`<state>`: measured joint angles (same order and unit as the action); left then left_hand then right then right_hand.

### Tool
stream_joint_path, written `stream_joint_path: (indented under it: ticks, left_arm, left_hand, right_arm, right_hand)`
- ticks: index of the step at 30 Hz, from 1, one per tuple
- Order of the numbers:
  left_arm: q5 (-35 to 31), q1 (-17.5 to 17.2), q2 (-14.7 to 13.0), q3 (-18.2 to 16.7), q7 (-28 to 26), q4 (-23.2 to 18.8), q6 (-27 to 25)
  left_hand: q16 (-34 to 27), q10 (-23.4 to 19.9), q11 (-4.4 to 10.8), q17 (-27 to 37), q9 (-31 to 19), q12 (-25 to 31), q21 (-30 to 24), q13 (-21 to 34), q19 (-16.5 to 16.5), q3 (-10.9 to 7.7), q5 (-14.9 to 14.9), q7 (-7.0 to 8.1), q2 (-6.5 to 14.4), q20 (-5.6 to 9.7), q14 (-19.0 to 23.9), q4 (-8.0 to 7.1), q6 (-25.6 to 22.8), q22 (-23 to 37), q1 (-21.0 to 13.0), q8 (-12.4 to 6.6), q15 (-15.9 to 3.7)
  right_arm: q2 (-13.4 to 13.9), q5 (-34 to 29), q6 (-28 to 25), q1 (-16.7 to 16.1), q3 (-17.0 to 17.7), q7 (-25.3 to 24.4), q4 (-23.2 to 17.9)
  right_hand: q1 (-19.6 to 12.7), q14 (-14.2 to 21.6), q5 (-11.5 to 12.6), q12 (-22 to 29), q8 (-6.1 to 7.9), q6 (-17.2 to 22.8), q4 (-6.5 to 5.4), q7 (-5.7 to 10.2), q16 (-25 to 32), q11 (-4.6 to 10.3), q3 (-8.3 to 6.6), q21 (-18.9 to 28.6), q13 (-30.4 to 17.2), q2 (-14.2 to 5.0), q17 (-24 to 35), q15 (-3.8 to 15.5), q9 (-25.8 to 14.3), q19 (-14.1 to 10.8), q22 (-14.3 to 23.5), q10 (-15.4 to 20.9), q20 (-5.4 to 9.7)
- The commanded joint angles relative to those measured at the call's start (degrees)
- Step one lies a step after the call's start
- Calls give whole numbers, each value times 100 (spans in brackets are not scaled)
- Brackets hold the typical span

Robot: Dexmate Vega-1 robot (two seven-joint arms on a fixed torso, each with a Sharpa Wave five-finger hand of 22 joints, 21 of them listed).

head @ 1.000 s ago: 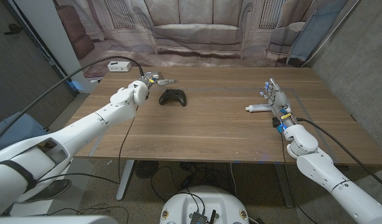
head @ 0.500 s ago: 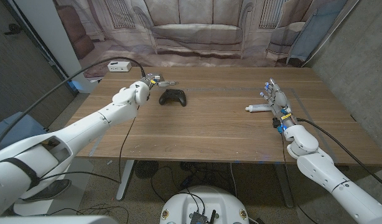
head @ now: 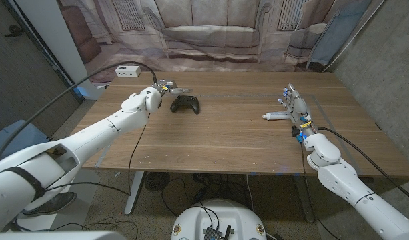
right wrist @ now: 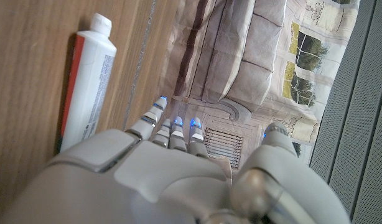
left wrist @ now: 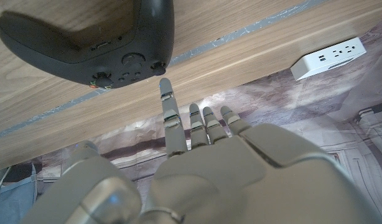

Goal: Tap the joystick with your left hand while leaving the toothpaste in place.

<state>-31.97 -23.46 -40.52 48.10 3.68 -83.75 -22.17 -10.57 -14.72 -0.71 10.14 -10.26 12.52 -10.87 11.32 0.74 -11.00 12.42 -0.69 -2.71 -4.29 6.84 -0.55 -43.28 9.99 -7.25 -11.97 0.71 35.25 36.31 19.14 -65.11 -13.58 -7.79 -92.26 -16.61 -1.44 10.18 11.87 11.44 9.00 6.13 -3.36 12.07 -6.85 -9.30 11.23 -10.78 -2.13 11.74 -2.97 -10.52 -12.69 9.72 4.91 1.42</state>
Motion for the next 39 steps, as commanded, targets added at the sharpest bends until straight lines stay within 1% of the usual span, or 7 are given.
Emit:
stream_joint_path:
  ticks: [1, 12, 15, 17, 23, 30, 39]
  left_arm:
    - [14, 43, 26, 43, 26, 109, 75]
    - [2, 43, 34, 58, 52, 104, 37]
    - [-10, 39, 31, 69, 64, 99, 18]
    - [-14, 36, 34, 73, 67, 99, 5]
    - [-32, 24, 26, 83, 76, 77, -28]
    - [-49, 24, 25, 94, 99, 67, -67]
    - [-90, 64, 70, 147, 124, 109, -66]
  left_hand:
    - [-13, -16, 19, 11, -16, 0, -34, 13, 6, 28, 27, 35, 68, -70, 13, 1, -16, 32, -4, 28, 2]
    - [-15, -13, -25, 11, -16, 0, -36, 14, 4, 30, 31, 34, 85, -69, 19, 7, -33, 32, -17, 36, -7]
    - [-14, -13, 12, 11, -15, 0, -37, 14, 5, 30, 32, 37, 89, -66, 17, 8, -31, 32, -21, 41, -13]
    - [-14, -23, -10, 11, -15, 5, -36, 14, 3, 31, 33, 37, 91, -68, 16, 9, -29, 32, -23, 44, -13]
    - [-14, -14, 25, 11, -15, 1, -36, 14, -1, 33, 34, 41, 98, -69, 15, 12, -36, 32, -28, 47, -14]
    - [-13, -7, -12, 11, -16, -1, -35, 14, -5, 35, 36, 35, 105, -71, 11, 15, -26, 32, -34, 57, -20]
    - [-13, 4, 20, 11, -16, -4, -34, 15, -15, 38, 37, 41, 115, -72, 11, 19, -30, 32, -42, 62, -20]
  right_arm:
    - [-16, -41, -19, 25, -27, -35, 15]
    - [-37, -25, 22, 10, -23, -27, 39]
    - [-56, -37, 77, 28, -37, 12, 83]
    - [-75, -17, 85, 35, -35, 12, 89]
    - [-70, -21, 88, 44, -38, 21, 91]
    - [-71, -15, 110, 31, -31, 28, 102]
    - [-72, -3, 120, -6, -3, -7, 75]
  right_hand:
    - [11, 4, 30, -16, -19, 19, 24, 18, -8, -40, -13, -16, -16, -17, 17, -47, -13, -22, 12, 22, -27]
    - [12, 4, 31, -17, -22, 19, 28, 22, -11, -37, -10, -17, -17, -19, 17, -53, -13, -20, 12, 27, -29]
    - [14, 10, 31, -17, -23, 20, 29, 22, -9, -29, -9, -17, -17, -19, 17, -56, -13, -20, 13, 29, -31]
    - [15, 15, 31, -19, -23, 21, 30, 21, -7, -23, -8, -17, -17, -19, 17, -61, -13, -20, 13, 27, -32]
    - [18, 14, 31, -20, -25, 21, 32, 23, -9, -23, -5, -18, -17, -19, 17, -56, -14, -17, 13, 28, -38]
    - [22, 8, 30, -22, -25, 26, 34, 23, -13, -23, -1, -19, -17, -17, 17, -58, -14, -11, 13, 28, -40]
    - [26, 11, 30, -22, -27, 25, 38, 25, -14, -27, 3, -20, -17, -15, 16, -60, -14, -8, 13, 34, -43]
